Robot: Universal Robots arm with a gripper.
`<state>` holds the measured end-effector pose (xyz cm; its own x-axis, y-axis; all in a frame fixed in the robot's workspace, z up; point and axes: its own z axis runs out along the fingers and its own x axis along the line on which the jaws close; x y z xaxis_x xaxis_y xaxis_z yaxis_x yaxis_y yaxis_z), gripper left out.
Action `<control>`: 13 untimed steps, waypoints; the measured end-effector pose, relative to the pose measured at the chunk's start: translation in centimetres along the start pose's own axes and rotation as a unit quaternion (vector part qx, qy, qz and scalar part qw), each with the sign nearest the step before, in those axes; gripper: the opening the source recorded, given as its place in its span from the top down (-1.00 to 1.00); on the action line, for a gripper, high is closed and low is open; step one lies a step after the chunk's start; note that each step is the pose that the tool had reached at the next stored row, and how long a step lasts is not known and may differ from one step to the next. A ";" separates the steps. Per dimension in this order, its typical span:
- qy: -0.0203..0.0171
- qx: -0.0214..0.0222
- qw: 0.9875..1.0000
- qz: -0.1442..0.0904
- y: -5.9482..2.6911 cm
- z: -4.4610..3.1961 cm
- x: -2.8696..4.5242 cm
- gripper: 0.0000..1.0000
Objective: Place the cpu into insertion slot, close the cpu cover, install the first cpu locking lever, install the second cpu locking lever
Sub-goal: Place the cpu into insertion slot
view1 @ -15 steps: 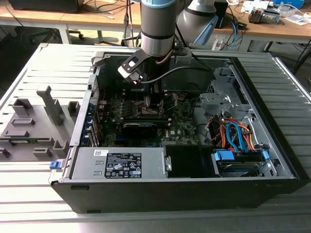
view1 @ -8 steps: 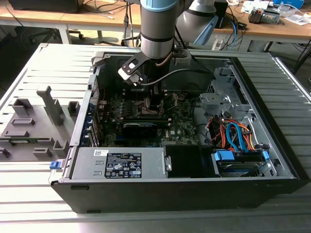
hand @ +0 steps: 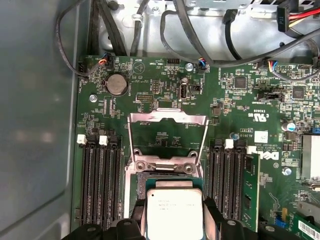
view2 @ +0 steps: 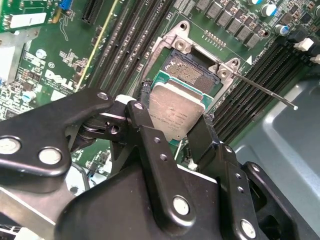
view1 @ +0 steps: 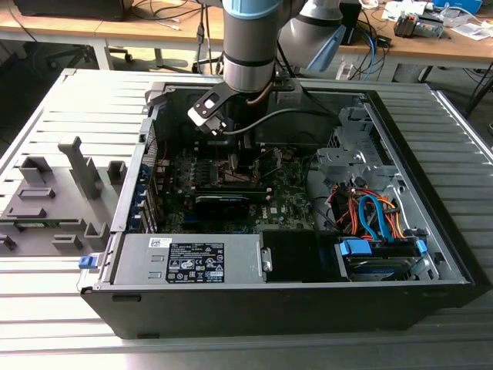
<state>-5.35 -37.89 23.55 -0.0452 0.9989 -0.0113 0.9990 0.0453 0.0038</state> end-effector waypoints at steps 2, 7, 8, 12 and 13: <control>0.000 0.000 1.000 0.000 0.01 0.15 0.15 -0.08; 0.000 0.000 1.000 0.000 -0.02 0.57 0.29 -0.08; 0.000 0.000 1.000 0.000 -0.05 0.62 0.29 -0.08; 0.000 0.000 1.000 0.000 -0.16 0.88 0.39 -0.08; 0.000 0.000 1.000 0.000 -0.26 0.98 0.44 -0.08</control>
<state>-5.62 -37.47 22.56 -0.0450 0.9989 -0.0113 0.9990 0.0450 0.0038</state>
